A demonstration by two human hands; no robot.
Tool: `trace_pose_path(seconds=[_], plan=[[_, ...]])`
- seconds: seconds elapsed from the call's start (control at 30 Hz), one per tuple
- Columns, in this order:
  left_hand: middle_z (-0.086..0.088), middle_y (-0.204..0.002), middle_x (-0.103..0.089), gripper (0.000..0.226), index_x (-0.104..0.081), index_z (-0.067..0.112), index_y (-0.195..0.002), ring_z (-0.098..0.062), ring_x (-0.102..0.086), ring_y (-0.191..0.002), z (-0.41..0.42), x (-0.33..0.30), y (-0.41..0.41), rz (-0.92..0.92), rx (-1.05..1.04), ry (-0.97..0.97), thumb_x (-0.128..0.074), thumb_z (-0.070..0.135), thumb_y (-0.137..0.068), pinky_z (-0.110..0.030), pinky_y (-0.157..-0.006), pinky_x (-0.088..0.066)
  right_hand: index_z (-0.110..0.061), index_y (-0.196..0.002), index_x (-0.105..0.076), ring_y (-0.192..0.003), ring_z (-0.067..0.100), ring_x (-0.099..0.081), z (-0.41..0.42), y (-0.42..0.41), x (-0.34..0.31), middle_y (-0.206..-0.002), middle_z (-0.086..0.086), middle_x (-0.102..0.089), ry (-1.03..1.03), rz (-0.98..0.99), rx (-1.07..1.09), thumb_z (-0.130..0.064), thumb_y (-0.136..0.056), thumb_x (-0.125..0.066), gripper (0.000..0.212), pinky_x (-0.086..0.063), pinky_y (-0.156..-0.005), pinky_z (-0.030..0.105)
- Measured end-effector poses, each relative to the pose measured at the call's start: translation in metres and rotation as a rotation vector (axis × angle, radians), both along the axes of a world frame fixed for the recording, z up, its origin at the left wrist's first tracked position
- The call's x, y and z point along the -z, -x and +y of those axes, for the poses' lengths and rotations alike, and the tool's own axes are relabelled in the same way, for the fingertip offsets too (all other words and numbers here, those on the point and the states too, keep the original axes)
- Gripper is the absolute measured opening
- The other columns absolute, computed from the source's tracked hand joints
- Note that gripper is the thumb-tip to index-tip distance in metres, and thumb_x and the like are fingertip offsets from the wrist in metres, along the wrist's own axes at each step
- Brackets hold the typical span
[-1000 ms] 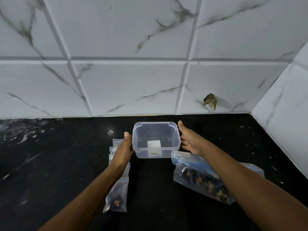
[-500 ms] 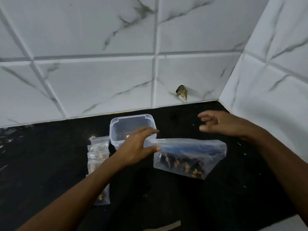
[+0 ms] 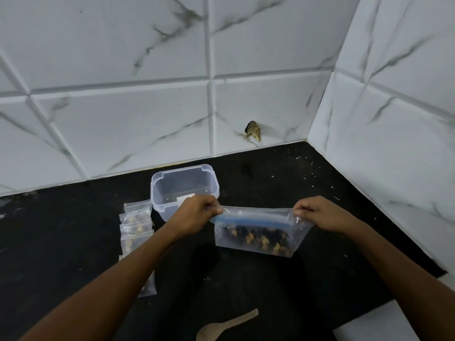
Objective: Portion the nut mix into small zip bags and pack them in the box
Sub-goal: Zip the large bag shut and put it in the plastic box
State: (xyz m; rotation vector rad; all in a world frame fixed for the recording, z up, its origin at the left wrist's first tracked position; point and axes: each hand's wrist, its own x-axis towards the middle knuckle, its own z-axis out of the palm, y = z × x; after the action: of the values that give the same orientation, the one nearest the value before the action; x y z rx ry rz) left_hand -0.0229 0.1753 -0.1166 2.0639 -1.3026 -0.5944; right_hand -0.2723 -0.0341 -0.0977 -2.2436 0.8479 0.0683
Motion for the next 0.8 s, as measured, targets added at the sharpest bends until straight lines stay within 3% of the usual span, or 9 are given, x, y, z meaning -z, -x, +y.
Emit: trace_pose_path(seconds=[0.17,0.27,0.33,0.47,0.57,0.63,0.7,0.77,0.8], plan=[[0.009,-0.076,-0.063,0.021,-0.062,0.025,-0.077,-0.006,-0.059,-0.071,0.006,0.007,0.007,0.132,-0.101,0.028,-0.058,0.022,-0.098,-0.015,-0.066,-0.042,-0.021,-0.094,-0.066,-0.091,0.017,-0.063,0.005,0.004,0.023,-0.095,0.001,-0.068,-0.188,-0.098,0.199,-0.017,-0.092,-0.060,0.008,-0.048,-0.079,0.029],[0.002,-0.085,-0.065,0.002,-0.056,0.020,-0.096,-0.010,-0.063,-0.077,0.012,0.016,0.015,0.213,-0.160,0.039,-0.057,0.020,-0.098,-0.016,-0.064,-0.046,-0.025,-0.099,-0.060,-0.097,0.014,-0.061,0.017,0.004,0.036,-0.102,-0.002,-0.064,-0.194,-0.143,0.253,-0.018,-0.092,-0.060,0.011,-0.049,-0.080,0.028],[0.001,-0.095,-0.063,0.007,-0.050,0.021,-0.105,-0.012,-0.065,-0.086,0.019,0.023,0.019,0.242,-0.145,0.040,-0.053,0.018,-0.100,-0.017,-0.066,-0.051,-0.028,-0.103,-0.057,-0.101,0.012,-0.059,0.024,0.006,0.040,-0.106,-0.005,-0.060,-0.195,-0.171,0.240,-0.021,-0.092,-0.059,0.013,-0.048,-0.078,0.025],[0.007,-0.107,-0.059,0.012,-0.062,0.027,-0.101,-0.007,-0.058,-0.101,0.035,0.038,0.021,0.025,-0.083,0.008,-0.053,0.020,-0.099,-0.028,-0.090,-0.052,-0.034,-0.116,-0.052,-0.104,0.009,-0.057,0.029,0.016,0.043,-0.117,-0.010,-0.053,-0.335,0.013,-0.007,-0.045,-0.077,-0.071,0.045,-0.049,-0.075,0.022],[0.008,-0.116,-0.051,0.032,-0.068,0.026,-0.113,-0.004,-0.054,-0.102,0.050,0.038,0.026,-0.122,0.028,-0.059,-0.046,0.044,-0.099,-0.031,-0.096,-0.049,-0.041,-0.121,-0.050,-0.108,0.004,-0.056,0.029,0.021,0.051,-0.121,-0.017,-0.054,-0.290,0.167,-0.153,-0.048,-0.066,-0.081,0.064,-0.050,-0.089,0.026],[0.008,-0.132,-0.044,0.070,-0.059,0.025,-0.131,-0.006,-0.052,-0.111,0.059,0.035,0.030,-0.267,0.171,-0.191,-0.034,0.074,-0.087,-0.030,-0.100,-0.045,-0.043,-0.118,-0.055,-0.105,0.001,-0.059,0.029,0.020,0.057,-0.117,-0.017,-0.060,-0.230,0.182,-0.176,-0.050,-0.066,-0.080,0.058,-0.050,-0.092,0.027],[0.009,-0.141,-0.039,0.091,-0.046,0.027,-0.142,-0.009,-0.049,-0.120,0.062,0.034,0.033,-0.405,0.272,-0.349,-0.041,0.087,-0.074,-0.032,-0.105,-0.039,-0.041,-0.107,-0.063,-0.096,0.000,-0.062,0.029,0.018,0.060,-0.104,-0.018,-0.066,-0.189,0.175,-0.183,-0.048,-0.070,-0.077,0.040,-0.051,-0.085,0.025],[0.009,-0.137,-0.048,0.078,-0.047,0.028,-0.139,-0.010,-0.053,-0.118,0.061,0.033,0.032,-0.301,0.263,-0.386,-0.062,0.072,-0.076,-0.034,-0.105,-0.042,-0.035,-0.087,-0.066,-0.080,-0.002,-0.063,0.032,0.012,0.057,-0.084,-0.019,-0.067,-0.158,0.177,-0.209,-0.040,-0.080,-0.072,0.010,-0.048,-0.072,0.021],[0.007,-0.130,-0.056,0.064,-0.053,0.028,-0.133,-0.010,-0.057,-0.113,0.060,0.032,0.031,-0.186,0.234,-0.359,-0.068,0.060,-0.080,-0.035,-0.101,-0.046,-0.031,-0.081,-0.067,-0.076,-0.001,-0.062,0.033,0.008,0.055,-0.080,-0.016,-0.067,-0.158,0.179,-0.222,-0.037,-0.084,-0.068,0.007,-0.047,-0.069,0.022]])
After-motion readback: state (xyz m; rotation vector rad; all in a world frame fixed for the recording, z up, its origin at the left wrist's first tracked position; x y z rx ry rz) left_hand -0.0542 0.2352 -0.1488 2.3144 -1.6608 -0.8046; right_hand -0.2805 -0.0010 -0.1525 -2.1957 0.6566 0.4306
